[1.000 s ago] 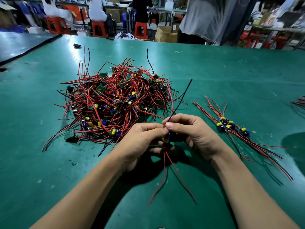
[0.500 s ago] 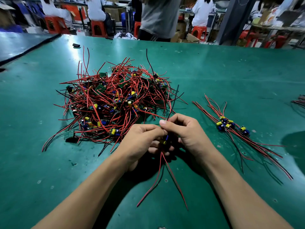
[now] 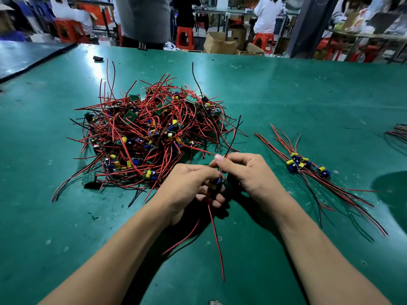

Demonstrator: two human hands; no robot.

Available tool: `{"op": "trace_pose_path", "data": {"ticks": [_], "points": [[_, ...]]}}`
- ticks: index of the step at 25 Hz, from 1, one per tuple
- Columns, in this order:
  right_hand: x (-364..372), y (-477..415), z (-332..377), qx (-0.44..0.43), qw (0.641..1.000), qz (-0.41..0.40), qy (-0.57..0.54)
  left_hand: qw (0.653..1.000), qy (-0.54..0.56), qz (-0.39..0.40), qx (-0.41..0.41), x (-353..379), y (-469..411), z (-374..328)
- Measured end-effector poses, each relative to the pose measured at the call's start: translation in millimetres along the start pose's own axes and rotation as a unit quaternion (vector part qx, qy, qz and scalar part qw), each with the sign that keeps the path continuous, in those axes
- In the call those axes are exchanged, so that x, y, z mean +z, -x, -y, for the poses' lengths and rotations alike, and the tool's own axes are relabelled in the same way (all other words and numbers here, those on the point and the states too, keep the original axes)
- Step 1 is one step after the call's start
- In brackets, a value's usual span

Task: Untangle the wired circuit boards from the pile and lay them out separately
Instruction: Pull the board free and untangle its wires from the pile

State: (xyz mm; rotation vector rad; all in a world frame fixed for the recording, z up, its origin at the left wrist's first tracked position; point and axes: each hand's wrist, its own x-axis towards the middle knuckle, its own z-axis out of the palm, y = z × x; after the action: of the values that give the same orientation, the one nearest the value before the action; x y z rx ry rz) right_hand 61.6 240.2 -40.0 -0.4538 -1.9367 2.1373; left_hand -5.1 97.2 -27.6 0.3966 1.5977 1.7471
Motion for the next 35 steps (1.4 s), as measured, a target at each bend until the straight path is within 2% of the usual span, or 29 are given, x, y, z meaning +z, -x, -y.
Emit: {"op": "trace_pose_path", "data": {"ticks": [5,13,18,23,31,33,35], "points": [[-10.9,-12.6,-2.5,-0.067,0.987,-0.106,0.099,1.0,-0.012,0.021,-0.014,2.6,0.6,-2.4],[-8.3,-30.6,-10.3,-0.108,0.964,-0.223,0.1,0.999,-0.02,0.022,-0.017,3.4,1.1,-5.9],[-13.8,-35.0,-10.1,-0.09,0.964,-0.249,0.039,0.999,-0.024,0.025,-0.025,5.8,1.2,-7.0],[-14.9,-31.5,0.2,-0.079,0.953,-0.279,-0.084,0.998,-0.039,0.043,-0.029,4.6,2.4,-6.7],[-16.3,-25.1,10.5,-0.038,0.95,-0.237,-0.2,0.996,-0.049,0.071,-0.034,1.4,3.5,-7.4],[-16.7,-25.5,7.7,-0.057,0.953,-0.244,-0.169,0.995,-0.054,0.071,-0.036,0.5,3.8,-6.8],[-15.5,-25.5,2.9,-0.093,0.962,-0.252,-0.056,0.996,-0.053,0.066,-0.038,-2.3,3.7,-6.4]]}}
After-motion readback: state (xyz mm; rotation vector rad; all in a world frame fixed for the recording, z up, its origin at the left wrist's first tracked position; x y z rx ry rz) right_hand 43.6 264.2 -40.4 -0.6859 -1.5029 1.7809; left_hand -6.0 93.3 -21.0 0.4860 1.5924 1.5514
